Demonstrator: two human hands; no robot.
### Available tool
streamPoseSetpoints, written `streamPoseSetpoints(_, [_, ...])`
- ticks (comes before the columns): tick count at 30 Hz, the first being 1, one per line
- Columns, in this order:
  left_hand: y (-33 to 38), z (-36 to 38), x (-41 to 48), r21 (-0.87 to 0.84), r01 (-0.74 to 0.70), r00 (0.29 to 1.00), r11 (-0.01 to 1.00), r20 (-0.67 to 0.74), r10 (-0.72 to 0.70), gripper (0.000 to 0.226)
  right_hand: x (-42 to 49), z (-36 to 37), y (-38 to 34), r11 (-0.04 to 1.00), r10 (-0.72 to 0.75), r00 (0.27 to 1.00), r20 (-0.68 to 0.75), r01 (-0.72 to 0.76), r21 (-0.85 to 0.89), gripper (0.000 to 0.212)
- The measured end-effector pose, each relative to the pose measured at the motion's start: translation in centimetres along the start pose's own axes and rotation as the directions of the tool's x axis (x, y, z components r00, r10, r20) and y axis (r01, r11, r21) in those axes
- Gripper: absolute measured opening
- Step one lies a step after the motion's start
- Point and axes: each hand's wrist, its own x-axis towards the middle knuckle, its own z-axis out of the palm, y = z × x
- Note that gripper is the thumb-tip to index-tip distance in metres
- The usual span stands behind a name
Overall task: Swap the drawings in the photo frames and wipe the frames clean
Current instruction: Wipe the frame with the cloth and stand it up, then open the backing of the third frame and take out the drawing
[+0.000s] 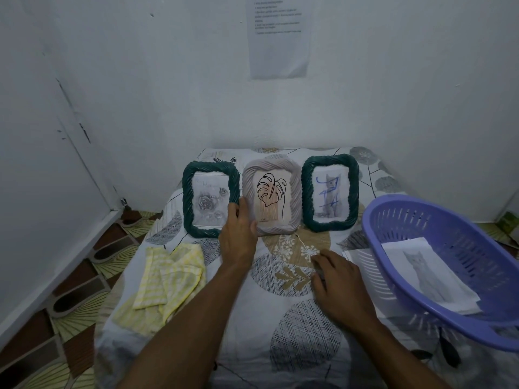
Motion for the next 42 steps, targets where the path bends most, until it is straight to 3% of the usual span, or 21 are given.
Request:
streamPoseSetpoints(6, [-1.1, 0.1, -1.5, -0.1, -0.067, 0.998, 0.993, -0.008, 0.067, 0.061, 0.0, 0.0, 0.0, 1.0, -0.008, 1.0, -0.003, 0.008, -0.011, 0.036])
streamPoseSetpoints(10, [-1.9, 0.2, -2.8, -0.142, -0.085, 0.996, 0.986, 0.022, 0.089, 0.04, 0.0, 0.1, 0.0, 1.0, -0.012, 1.0, -0.022, 0.012, -0.01, 0.033])
streamPoseSetpoints(13, [-3.0, -0.2, -4.1, -0.123, -0.23, 0.966, 0.965, 0.09, 0.242, 0.034, -0.1, 0.0, -0.2, 1.0, -0.019, 1.0, -0.024, 0.018, -0.02, 0.032])
streamPoseSetpoints(16, [-4.2, -0.8, -5.9, -0.06, -0.364, 0.908, 0.93, 0.198, 0.368, 0.048, -0.1, 0.1, -0.2, 0.999, -0.028, 0.999, -0.038, 0.027, -0.03, 0.032])
streamPoseSetpoints(20, [-4.9, -1.1, -7.7, 0.046, -0.368, 0.881, 0.929, 0.335, 0.333, 0.073, -0.1, 0.2, -0.3, 0.998, -0.057, 0.997, -0.054, 0.056, -0.027, 0.03])
streamPoseSetpoints(28, [-4.4, -1.7, -7.9, 0.105, -0.321, 0.871, 0.941, 0.422, 0.25, 0.08, -0.1, -0.4, -0.7, 0.999, -0.036, 0.999, 0.019, 0.036, -0.022, 0.037])
streamPoseSetpoints(32, [-4.4, -1.7, -7.9, 0.101, -0.314, 0.869, 0.944, 0.43, 0.244, 0.083, 2.4, -2.4, -0.9, 0.98, -0.002, 0.993, 0.121, -0.022, 0.197, 0.038])
streamPoseSetpoints(36, [-4.4, -1.7, -7.9, 0.093, -0.315, 0.87, 0.944, 0.426, 0.248, 0.082, 8.1, -6.5, -0.9, 0.92, 0.103, 0.995, -0.002, -0.095, 0.381, 0.039])
streamPoseSetpoints(42, [-4.6, -1.4, -7.8, 0.084, -0.32, 0.873, 0.944, 0.413, 0.259, 0.078, 15.5, -9.8, 2.6, 0.877, 0.327, 0.931, -0.16, -0.236, 0.417, 0.039])
